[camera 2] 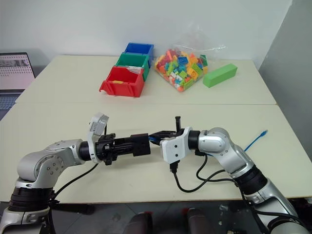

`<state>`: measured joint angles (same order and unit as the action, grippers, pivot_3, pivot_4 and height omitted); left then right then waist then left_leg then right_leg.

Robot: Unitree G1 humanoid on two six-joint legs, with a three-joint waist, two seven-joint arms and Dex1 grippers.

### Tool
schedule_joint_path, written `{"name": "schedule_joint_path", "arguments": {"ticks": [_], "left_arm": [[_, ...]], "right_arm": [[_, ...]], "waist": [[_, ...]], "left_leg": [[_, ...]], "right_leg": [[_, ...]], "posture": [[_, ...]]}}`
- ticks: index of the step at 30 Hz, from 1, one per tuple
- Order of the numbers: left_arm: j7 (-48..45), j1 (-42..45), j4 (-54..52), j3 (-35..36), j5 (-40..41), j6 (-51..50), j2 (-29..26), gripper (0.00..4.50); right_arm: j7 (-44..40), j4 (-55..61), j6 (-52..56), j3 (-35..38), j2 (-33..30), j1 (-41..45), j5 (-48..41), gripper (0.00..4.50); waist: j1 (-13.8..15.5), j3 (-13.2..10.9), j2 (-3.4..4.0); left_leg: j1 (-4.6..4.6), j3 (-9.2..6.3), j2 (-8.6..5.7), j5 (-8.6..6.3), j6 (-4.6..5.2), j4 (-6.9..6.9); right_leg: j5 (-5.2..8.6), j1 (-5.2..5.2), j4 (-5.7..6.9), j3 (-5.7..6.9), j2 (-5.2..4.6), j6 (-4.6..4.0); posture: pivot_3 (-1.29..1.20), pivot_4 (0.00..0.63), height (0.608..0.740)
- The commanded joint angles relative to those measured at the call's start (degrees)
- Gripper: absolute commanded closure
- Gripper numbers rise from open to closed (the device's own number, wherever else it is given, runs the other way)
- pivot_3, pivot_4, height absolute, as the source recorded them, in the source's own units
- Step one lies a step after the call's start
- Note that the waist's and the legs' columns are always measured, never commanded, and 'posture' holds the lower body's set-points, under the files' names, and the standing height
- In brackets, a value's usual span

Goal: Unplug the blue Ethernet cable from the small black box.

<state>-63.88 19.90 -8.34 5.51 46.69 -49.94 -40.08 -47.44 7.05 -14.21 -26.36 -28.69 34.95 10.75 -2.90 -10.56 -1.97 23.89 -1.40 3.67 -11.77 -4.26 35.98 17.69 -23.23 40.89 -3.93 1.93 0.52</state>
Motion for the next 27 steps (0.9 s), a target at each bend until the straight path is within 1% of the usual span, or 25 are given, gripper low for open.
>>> {"name": "schedule_joint_path", "arguments": {"ticks": [1,3,5,8,12,15,17,21,24,27], "left_arm": [[-0.4,0.5,-0.3,1.0,0.7,-0.2,-0.8,3.69],[-0.5,0.5,-0.3,0.9,0.8,-0.2,-0.8,3.7],[-1.1,0.4,-0.2,0.8,0.7,-0.1,-0.8,3.7],[-2.2,0.3,0.0,0.3,0.1,0.5,-1.2,3.7],[-4.6,0.5,0.5,-0.6,-1.4,2.8,-2.0,3.7],[-7.1,0.9,1.2,-1.4,-2.4,4.8,-2.6,3.7],[-9.5,0.9,1.3,-1.7,-2.8,6.5,-3.1,3.7],[-14.2,0.8,0.5,-2.6,-3.5,8.8,-4.7,3.7],[-16.0,0.6,-0.5,-3.2,-4.3,10.8,-5.3,3.7],[-16.1,0.6,-0.9,-3.4,-4.8,11.5,-5.1,3.7]], "right_arm": [[0.1,1.2,-1.9,1.4,0.0,1.1,0.7,4.31],[0.0,1.1,-3.0,1.3,-0.3,1.2,1.3,4.31],[-0.5,1.8,-2.9,1.4,-0.4,0.9,0.9,3.61],[-2.8,4.0,-0.1,1.8,-0.7,0.4,-1.3,2.96],[-8.9,11.3,13.5,3.4,-1.9,-1.2,-10.7,1.94],[-11.0,16.3,26.6,5.5,-2.3,-1.9,-19.2,1.91],[-11.3,18.4,37.1,7.6,-2.1,-1.8,-26.4,1.91],[-9.6,16.3,53.3,12.6,-0.1,-1.3,-38.3,1.91],[-8.5,14.9,59.4,14.4,0.8,-1.7,-42.5,1.91],[-8.0,14.7,63.0,15.0,1.4,-1.5,-45.2,1.91]], "waist": [[0.0,0.0,0.0],[0.0,0.0,0.0],[0.0,0.0,0.0],[0.0,0.0,0.0],[0.1,0.0,0.0],[0.1,0.0,0.0],[0.1,0.0,0.0],[0.1,0.0,0.0],[0.1,0.0,0.01],[0.0,0.0,0.02]], "left_leg": [[0.0,0.0,0.0,0.0,0.0,0.0],[0.0,0.0,0.0,0.0,0.0,0.0],[0.0,0.0,0.0,0.0,0.0,0.0],[0.0,0.0,0.0,0.0,0.0,0.0],[0.01,-0.02,0.0,0.0,0.0,0.0],[0.01,-0.03,0.0,0.0,0.0,0.0],[0.0,-0.02,0.0,0.0,0.0,0.0],[0.0,-0.03,0.01,0.0,0.0,0.0],[0.0,-0.02,0.0,0.0,0.0,0.0],[0.0,-0.01,0.0,0.0,0.01,0.0]], "right_leg": [[0.0,0.0,0.0,0.0,0.0,0.0],[0.0,0.0,0.0,0.0,0.0,0.0],[0.0,0.0,0.0,0.01,0.0,0.0],[0.0,0.0,0.0,0.0,0.0,0.0],[-0.01,0.0,0.0,0.0,0.0,-0.02],[-0.02,0.0,0.0,0.02,0.0,-0.03],[-0.01,0.0,0.0,0.03,0.0,-0.03],[0.0,0.01,0.0,0.02,0.0,-0.01],[0.0,0.0,0.0,0.01,0.0,-0.01],[0.05,-0.01,-0.01,0.0,0.0,0.07]], "posture": [[0.0,0.15,0.74],[0.0,0.15,0.74],[0.0,0.15,0.74],[0.0,0.15,0.74],[0.0,0.15,0.74],[0.0,0.15,0.74],[0.0,0.15,0.74],[0.0,0.15,0.74],[0.0,0.15,0.74],[0.0,0.15,0.74]]}}
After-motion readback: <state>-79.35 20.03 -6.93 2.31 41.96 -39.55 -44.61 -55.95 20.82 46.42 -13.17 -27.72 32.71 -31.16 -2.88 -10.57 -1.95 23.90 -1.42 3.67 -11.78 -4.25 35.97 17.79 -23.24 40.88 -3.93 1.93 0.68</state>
